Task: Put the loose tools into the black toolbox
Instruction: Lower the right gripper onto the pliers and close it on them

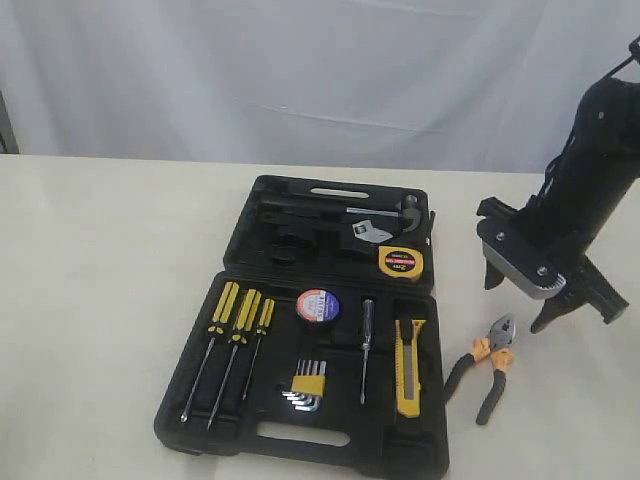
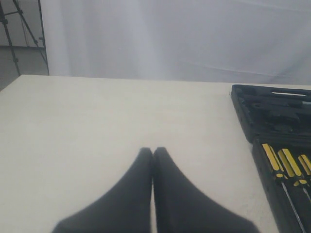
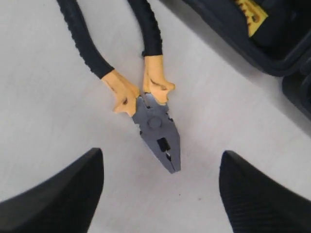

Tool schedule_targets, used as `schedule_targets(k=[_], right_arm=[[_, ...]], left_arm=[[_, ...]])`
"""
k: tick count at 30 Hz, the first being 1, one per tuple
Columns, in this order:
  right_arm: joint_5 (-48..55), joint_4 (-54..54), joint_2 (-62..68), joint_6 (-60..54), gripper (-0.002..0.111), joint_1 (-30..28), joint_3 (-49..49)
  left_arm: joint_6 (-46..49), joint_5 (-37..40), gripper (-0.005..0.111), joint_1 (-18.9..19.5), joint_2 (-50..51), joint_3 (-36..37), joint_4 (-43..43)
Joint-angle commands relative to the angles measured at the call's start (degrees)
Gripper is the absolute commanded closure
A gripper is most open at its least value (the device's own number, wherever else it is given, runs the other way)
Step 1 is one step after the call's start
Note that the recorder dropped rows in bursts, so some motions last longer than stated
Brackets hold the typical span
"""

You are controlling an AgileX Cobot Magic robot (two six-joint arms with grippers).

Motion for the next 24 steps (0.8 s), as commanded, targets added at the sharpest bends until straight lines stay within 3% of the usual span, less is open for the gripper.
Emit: schedule_targets(k=[1, 19, 21, 24], right_arm=[[0.37, -1.83, 2.13, -0.73, 0.043, -0.3, -0.35], [-5.87, -2.45, 8.42, -0.73, 0.044, 2.68, -0.35], [-5.74, -2.45, 8.42, -0.73, 0.052, 2.72, -0.35], [-5.43, -2.59, 8.42, 0.39, 0.078, 2.72, -0.35]], left_arm=[[-0.11, 0.05, 0.107, -0.12, -0.16, 0.12, -0.14], [-0.11, 0.05, 0.107, -0.12, -0.16, 0.12, -0.14], [-0.11, 0.05, 0.107, -0.12, -0.16, 0.12, -0.14], [-0.11, 0.05, 0.107, -0.12, -0.16, 0.12, -0.14]])
